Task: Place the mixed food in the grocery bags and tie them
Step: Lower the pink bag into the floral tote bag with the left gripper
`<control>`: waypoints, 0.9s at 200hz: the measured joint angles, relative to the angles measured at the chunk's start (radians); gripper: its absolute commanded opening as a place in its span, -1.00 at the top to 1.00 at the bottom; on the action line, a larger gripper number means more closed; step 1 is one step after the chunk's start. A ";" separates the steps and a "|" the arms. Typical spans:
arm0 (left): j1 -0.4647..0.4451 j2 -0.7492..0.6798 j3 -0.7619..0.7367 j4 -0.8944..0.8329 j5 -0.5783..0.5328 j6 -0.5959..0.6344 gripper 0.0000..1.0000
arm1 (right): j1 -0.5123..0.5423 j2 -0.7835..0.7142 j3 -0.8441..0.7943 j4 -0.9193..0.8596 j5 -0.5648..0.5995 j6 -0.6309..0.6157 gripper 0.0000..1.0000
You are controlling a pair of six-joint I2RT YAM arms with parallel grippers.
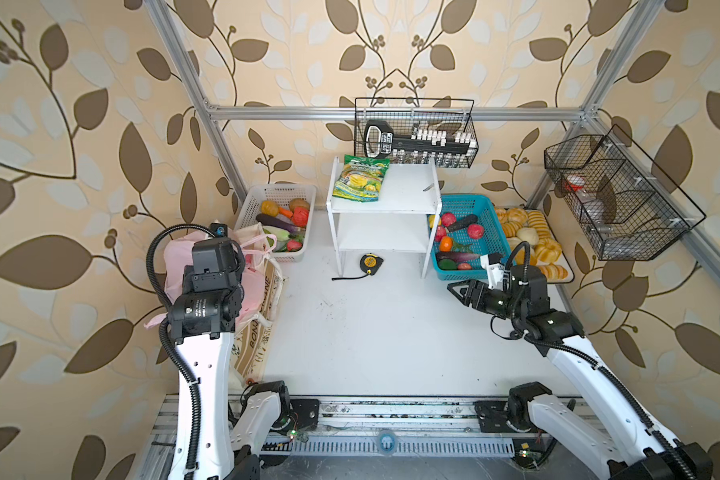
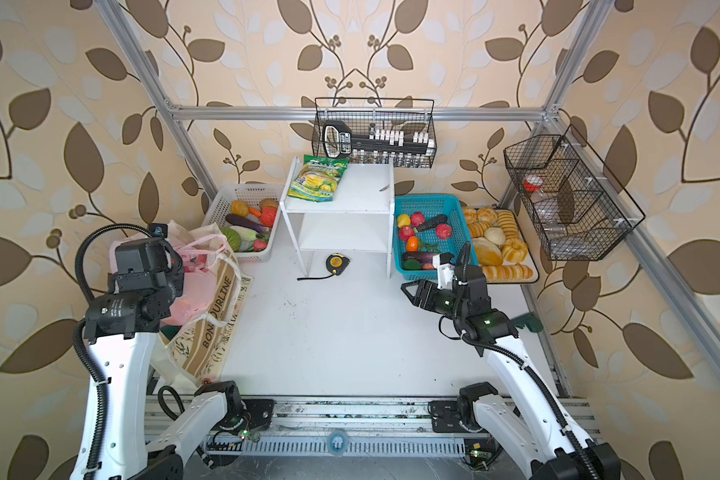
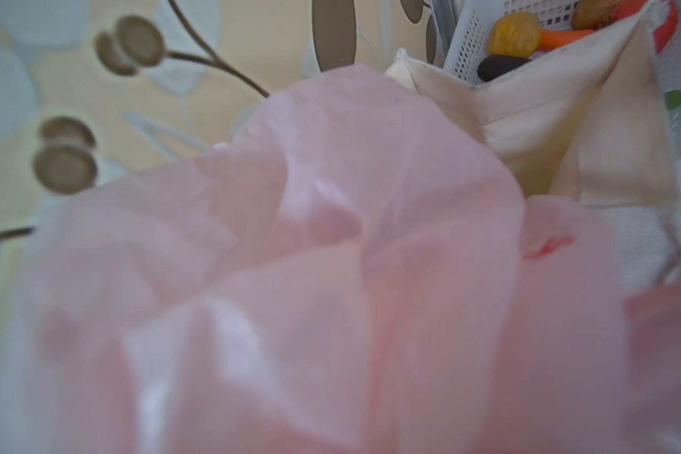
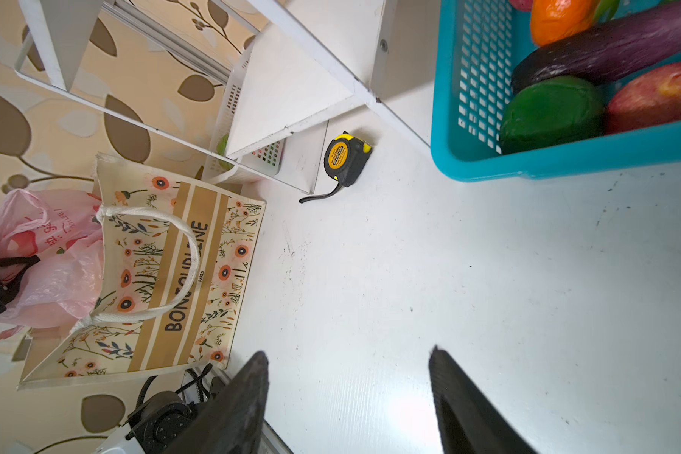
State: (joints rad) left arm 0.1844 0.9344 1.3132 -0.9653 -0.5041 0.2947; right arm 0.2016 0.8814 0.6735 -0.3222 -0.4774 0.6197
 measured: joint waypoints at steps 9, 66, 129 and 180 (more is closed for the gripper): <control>0.000 0.032 0.029 -0.036 0.043 -0.047 1.00 | 0.000 0.000 0.000 -0.001 -0.005 -0.001 -0.31; 0.031 0.314 0.135 -0.131 0.323 -0.247 1.00 | 0.000 -0.013 0.000 -0.004 -0.009 -0.010 -0.30; 0.300 0.309 0.104 -0.086 0.647 -0.466 1.00 | 0.000 -0.018 0.000 -0.008 -0.008 -0.010 -0.31; 0.359 0.409 0.079 -0.055 0.739 -0.569 1.00 | 0.000 -0.018 0.000 -0.020 -0.002 -0.010 -0.31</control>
State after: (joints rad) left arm 0.5438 1.3430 1.3918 -1.0199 0.2352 -0.2741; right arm 0.2016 0.8635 0.6739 -0.3420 -0.4797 0.6094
